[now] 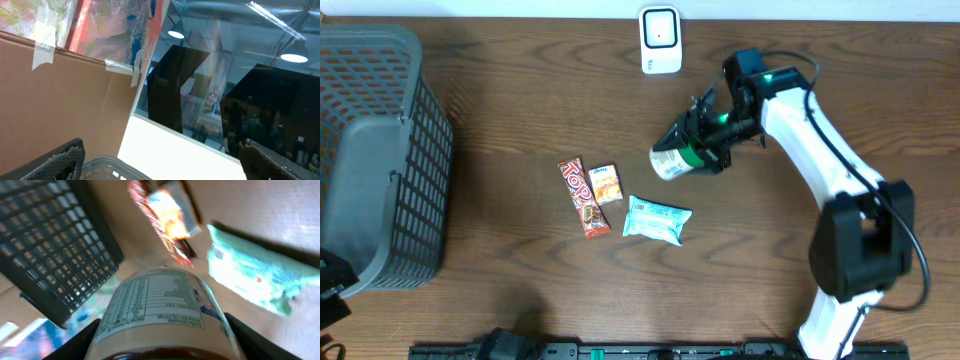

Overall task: Scan the item barcode
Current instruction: 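Carry the jar with the right gripper up to the white scanner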

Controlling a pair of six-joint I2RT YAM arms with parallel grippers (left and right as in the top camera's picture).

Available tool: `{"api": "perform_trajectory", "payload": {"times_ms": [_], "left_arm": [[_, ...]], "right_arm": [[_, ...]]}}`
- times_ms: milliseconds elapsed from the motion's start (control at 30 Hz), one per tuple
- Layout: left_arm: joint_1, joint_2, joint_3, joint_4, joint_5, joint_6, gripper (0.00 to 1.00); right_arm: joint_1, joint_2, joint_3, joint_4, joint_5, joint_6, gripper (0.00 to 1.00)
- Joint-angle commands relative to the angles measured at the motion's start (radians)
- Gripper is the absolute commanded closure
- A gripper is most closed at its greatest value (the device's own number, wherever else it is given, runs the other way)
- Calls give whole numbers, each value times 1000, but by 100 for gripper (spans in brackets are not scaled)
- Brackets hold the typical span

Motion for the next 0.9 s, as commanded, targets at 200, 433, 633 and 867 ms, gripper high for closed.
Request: {"api": "perform_trajectory", "payload": {"times_ms": [200, 433, 633, 867], "left_arm": [[2, -8, -8, 2, -9, -13, 2], [2, -8, -8, -2, -9, -12, 2], [2, -8, -8, -13, -9, -12, 2], [2, -8, -8, -18, -9, -12, 2]], "right_arm": [[15, -187, 4, 230, 482, 66, 35], [46, -190, 4, 417, 764, 5, 28], [92, -173, 4, 512, 991, -37, 24], [132, -168, 3, 459, 986, -36, 1]]}}
